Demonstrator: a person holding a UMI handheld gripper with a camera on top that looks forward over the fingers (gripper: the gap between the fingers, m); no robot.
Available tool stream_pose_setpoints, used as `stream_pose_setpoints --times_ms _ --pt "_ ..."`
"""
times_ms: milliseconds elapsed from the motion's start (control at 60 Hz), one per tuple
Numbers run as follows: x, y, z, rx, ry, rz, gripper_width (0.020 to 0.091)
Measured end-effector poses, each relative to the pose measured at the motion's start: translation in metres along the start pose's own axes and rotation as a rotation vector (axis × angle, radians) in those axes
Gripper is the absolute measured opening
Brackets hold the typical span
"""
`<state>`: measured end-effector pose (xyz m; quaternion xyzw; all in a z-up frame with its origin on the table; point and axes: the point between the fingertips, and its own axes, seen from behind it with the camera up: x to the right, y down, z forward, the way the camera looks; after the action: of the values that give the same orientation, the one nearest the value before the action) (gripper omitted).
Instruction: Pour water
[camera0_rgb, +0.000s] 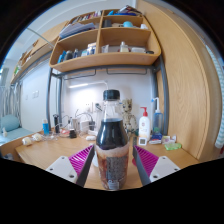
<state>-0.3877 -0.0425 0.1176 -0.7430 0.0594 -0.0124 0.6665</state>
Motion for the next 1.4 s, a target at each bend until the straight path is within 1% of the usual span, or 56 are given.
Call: stream_pose_setpoints --times_ms 83,133,183,300,367,467,683,783,817,883,967,1100,1217,1400 --pt "0.001 0.001 0.011 0.000 0.013 -0.011 0.0743" --pt "0.001 0.001 0.016 0.000 0.023 -0.009 0.0664" --pt "0.002 0.000 0.019 0.011 0.032 -0.008 0.0558" --pt "0.004 -0.002 0.019 0.040 0.063 -0.008 0.0518" --pt "0.006 -0.004 0.017 0.050 0.074 -0.010 0.0479" --pt "0.007 -0.004 0.018 0.052 0.085 0.000 0.0394" --pt "0.007 -0.005 0.019 0.055 0.083 -0.006 0.0392" --pt "0.013 -0.008 0.018 0.032 0.071 0.004 0.0391" --pt "0.021 -0.011 0.018 0.027 0.076 -0.011 0.0391" --pt "0.041 -0.016 0.019 -0.006 0.104 -0.103 0.0392" --pt "0.072 -0.019 0.026 -0.052 0.146 -0.291 0.0391" --pt "0.114 -0.022 0.048 -0.106 0.204 -0.737 0.0392" --pt "0.122 -0.021 0.073 -0.130 0.203 -1.116 0.0393" --pt "0.111 -0.025 0.099 -0.121 0.158 -1.519 0.0393"
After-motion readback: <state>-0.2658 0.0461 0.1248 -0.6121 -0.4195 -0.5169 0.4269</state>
